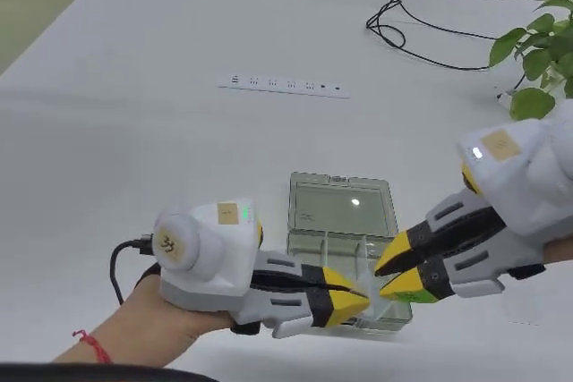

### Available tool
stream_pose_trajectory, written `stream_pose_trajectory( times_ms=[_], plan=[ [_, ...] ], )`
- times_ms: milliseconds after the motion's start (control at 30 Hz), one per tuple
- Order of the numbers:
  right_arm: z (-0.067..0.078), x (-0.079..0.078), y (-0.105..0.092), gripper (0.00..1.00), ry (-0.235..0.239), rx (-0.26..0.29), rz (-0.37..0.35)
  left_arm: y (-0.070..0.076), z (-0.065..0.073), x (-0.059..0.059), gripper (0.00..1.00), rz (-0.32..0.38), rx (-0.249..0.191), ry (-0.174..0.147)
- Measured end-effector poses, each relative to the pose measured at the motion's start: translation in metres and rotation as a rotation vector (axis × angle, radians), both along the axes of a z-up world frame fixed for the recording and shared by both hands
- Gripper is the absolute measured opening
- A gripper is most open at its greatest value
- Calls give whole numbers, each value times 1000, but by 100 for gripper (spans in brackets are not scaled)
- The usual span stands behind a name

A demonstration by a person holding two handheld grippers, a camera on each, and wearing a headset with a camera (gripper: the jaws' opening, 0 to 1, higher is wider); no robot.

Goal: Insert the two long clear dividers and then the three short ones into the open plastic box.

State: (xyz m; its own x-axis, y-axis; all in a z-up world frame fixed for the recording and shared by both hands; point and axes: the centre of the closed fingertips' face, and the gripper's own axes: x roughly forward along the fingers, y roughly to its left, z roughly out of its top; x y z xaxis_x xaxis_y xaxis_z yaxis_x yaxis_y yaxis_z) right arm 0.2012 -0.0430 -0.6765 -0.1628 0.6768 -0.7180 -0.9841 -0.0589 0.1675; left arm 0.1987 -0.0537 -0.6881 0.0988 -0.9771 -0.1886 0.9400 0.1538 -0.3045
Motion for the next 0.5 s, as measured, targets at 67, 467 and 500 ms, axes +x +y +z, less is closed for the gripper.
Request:
stream_pose_trajectory(
  times_ms=[67,467,500],
  plan=[
    [0,-2,1,10,12,3,3,-1,2,-1,0,-8,-3,-12],
    [0,-9,1,4,56,15,28,-1,5,-2,0,-15,-16,-23],
    [-1,-9,1,4,62,18,25,-1,5,-2,0,-15,-16,-22]
  ],
)
